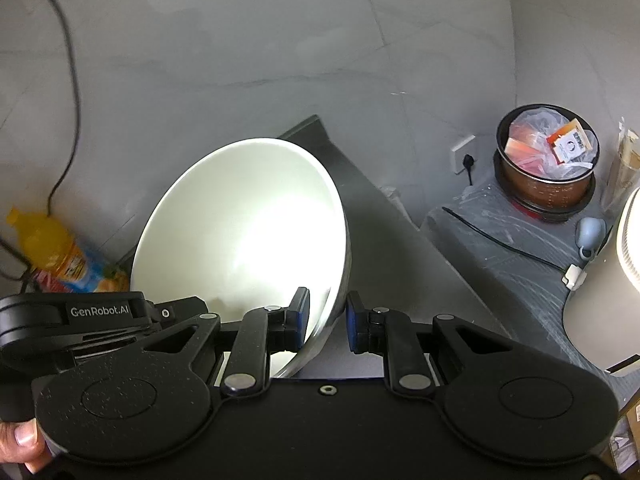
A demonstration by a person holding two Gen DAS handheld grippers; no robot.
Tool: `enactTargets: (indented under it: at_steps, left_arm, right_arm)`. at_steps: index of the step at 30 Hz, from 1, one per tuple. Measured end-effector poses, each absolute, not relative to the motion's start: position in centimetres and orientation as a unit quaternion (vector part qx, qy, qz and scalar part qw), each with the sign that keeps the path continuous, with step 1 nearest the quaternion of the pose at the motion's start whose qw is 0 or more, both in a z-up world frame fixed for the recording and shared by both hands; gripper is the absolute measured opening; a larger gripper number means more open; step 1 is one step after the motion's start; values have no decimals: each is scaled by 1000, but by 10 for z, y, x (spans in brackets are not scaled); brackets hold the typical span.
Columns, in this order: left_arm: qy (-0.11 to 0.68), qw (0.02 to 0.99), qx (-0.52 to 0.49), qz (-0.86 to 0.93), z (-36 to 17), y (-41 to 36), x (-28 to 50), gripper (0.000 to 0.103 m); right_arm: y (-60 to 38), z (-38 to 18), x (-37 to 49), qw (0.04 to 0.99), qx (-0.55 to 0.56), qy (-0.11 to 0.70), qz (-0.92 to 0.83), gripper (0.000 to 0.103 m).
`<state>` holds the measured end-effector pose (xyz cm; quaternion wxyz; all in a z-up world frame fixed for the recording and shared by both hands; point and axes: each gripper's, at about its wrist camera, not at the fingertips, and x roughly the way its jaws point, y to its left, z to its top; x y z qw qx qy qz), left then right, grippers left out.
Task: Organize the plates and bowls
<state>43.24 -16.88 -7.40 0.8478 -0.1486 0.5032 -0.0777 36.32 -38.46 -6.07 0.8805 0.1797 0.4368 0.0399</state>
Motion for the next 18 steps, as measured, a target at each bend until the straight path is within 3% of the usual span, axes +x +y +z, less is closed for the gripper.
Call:
enactTargets:
  at_steps: [18]
  left_arm:
    - [487,855,-171,-39,-64,-145,352,10]
  right_arm:
    - [-365,-53,303,876,165,445,92,20]
